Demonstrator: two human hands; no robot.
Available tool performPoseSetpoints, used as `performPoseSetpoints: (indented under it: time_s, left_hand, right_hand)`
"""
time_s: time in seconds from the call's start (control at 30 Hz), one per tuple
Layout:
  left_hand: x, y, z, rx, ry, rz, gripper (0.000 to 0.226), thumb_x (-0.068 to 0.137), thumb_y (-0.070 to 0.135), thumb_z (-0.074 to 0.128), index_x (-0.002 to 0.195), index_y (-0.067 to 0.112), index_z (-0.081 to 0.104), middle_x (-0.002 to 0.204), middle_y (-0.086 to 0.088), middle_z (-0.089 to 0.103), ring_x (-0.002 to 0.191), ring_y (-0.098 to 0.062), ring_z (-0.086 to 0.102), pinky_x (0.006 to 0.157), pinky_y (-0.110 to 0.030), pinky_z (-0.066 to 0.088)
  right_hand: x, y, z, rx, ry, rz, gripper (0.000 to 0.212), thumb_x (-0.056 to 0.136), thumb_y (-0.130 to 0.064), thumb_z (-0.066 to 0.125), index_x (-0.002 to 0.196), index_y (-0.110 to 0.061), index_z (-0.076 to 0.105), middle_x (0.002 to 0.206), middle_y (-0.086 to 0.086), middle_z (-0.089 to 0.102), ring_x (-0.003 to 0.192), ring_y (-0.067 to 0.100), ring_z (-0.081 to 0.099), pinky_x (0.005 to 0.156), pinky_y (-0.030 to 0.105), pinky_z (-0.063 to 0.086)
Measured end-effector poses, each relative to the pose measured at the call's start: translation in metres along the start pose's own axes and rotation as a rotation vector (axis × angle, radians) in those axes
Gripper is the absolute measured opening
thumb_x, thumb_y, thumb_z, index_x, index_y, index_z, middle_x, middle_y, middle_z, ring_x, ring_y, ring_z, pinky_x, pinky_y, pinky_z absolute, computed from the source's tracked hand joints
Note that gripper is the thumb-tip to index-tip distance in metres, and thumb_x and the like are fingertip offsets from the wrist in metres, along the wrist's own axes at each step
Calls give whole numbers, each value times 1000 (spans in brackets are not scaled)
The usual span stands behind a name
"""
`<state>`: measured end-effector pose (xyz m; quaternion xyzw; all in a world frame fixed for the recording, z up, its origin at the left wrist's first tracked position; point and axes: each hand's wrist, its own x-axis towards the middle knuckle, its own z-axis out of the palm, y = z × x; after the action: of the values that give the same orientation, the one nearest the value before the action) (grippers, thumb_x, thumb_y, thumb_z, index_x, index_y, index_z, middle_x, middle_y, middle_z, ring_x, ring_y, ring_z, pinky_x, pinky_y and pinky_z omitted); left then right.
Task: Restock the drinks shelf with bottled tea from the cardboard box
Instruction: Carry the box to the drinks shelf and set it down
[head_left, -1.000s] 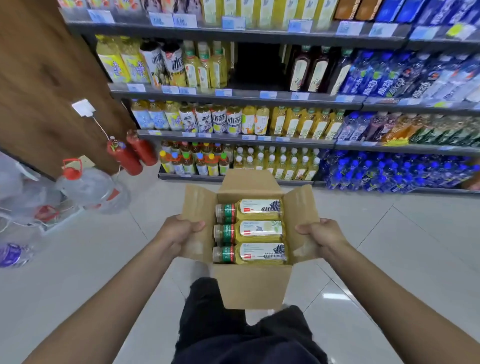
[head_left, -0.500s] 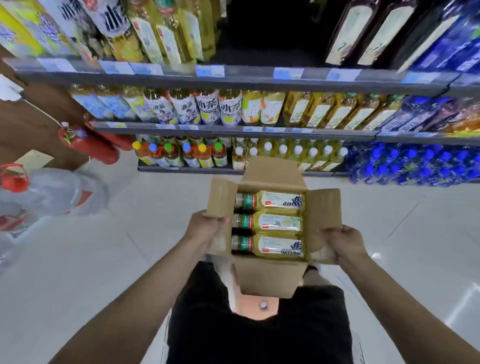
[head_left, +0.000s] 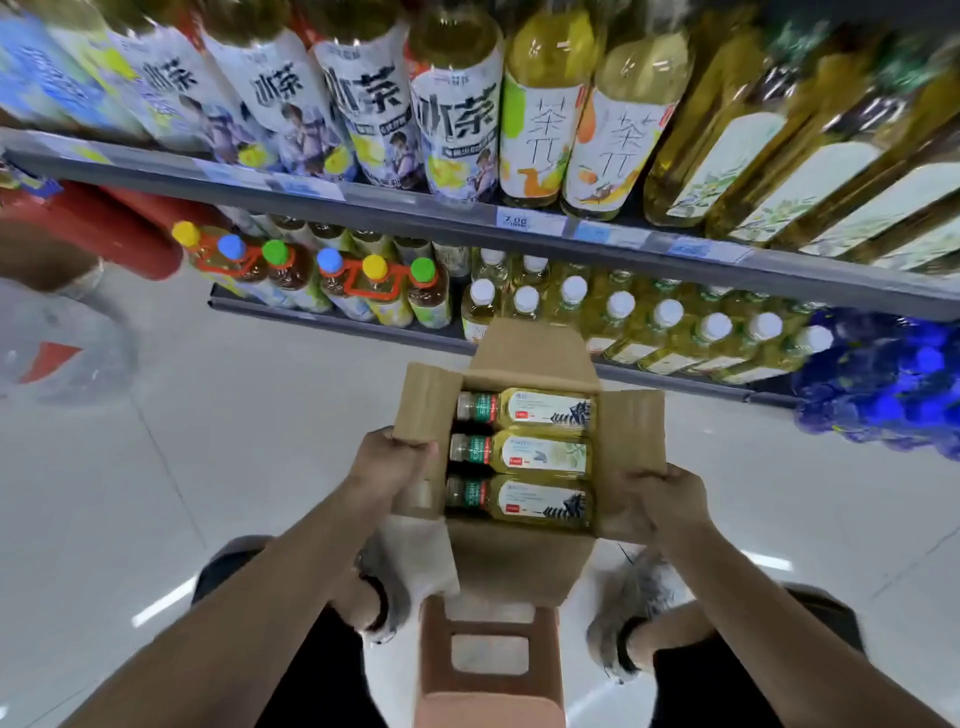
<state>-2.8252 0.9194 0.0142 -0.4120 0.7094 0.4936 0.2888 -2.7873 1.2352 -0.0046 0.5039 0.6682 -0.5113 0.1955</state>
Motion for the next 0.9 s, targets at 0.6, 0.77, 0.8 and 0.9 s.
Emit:
performPoseSetpoints:
  time_s: [0.6,0.77,0.8,0.9]
  left_hand:
    - [136,-77,-4,-56,-152,53,28,83,7,80,109,2,72,103,-12,75,95,-26,69,94,-39,54]
    - [135,-85,2,120,-63,190,56,79,18,85,125,-2,60,120,-22,68,107,-38,67,90,-50,57]
    - [133,-85,4,272,50,254,68,77,25,85,132,2,51,126,-20,63,114,-38,62,94,-48,54]
    - [100,-85,13,740,346,457,87,79,32,76,147,20,24,144,-16,38,132,-39,40,104,-46,41]
  right_hand:
    - [104,67,31,64,-337,-101,37,70,2,82,104,7,68,101,22,74,92,36,71,85,47,57]
    - [97,75,34,69,-292,-250,46,71,-3,85,112,5,65,109,24,72,98,37,70,84,49,57]
    - [95,74,35,46,-221,-305,46,72,-4,85,112,2,63,114,24,69,99,36,69,85,49,56]
    - [75,64,46,-375,141,-572,70,74,-24,85,129,-6,44,129,19,55,115,38,56,94,45,48]
